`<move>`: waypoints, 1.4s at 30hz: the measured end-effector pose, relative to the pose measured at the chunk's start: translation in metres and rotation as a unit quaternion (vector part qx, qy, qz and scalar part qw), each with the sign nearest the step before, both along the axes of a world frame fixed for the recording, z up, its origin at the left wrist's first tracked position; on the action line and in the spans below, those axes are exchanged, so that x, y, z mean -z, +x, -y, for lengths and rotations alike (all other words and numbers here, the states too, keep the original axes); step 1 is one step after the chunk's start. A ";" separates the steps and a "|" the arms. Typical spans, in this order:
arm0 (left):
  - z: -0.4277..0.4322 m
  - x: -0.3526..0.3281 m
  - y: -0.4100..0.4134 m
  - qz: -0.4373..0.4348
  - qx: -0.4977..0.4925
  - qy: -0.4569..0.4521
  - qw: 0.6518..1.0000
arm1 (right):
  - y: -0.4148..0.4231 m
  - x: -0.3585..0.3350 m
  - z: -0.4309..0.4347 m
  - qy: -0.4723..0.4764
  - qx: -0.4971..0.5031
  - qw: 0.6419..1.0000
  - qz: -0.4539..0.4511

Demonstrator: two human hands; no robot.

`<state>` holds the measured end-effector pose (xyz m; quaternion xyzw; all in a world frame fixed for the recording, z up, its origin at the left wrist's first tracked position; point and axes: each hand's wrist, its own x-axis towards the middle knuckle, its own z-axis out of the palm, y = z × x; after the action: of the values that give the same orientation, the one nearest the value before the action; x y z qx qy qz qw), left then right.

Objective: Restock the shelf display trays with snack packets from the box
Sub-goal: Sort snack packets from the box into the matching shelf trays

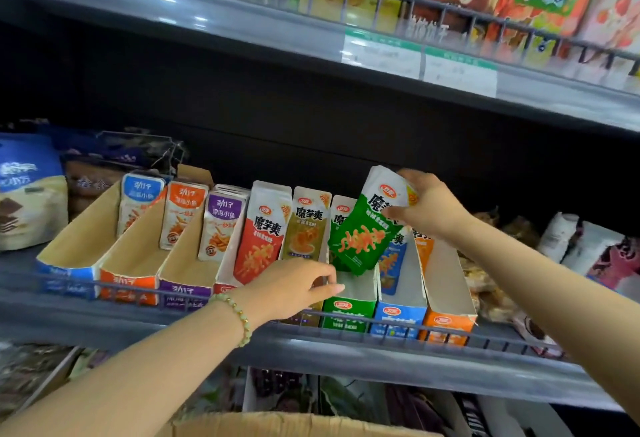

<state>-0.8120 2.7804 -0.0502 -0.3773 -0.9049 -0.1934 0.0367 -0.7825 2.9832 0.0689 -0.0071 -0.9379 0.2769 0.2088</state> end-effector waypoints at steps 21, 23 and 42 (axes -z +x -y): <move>0.000 0.002 -0.012 0.046 0.052 0.051 0.996 | -0.045 0.044 0.021 0.293 -0.060 0.948 0.109; 0.000 0.003 -0.014 0.049 0.054 0.055 0.996 | -0.050 0.047 0.021 0.305 -0.064 0.945 0.096; 0.001 0.003 -0.011 0.061 0.047 0.044 0.996 | -0.088 0.064 0.004 0.313 -0.048 0.947 -0.050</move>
<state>-0.8232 2.7790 -0.0533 -0.4048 -0.8775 -0.2569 -0.0111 -0.8709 2.9795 0.0050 0.1180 -0.9648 -0.0209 0.2340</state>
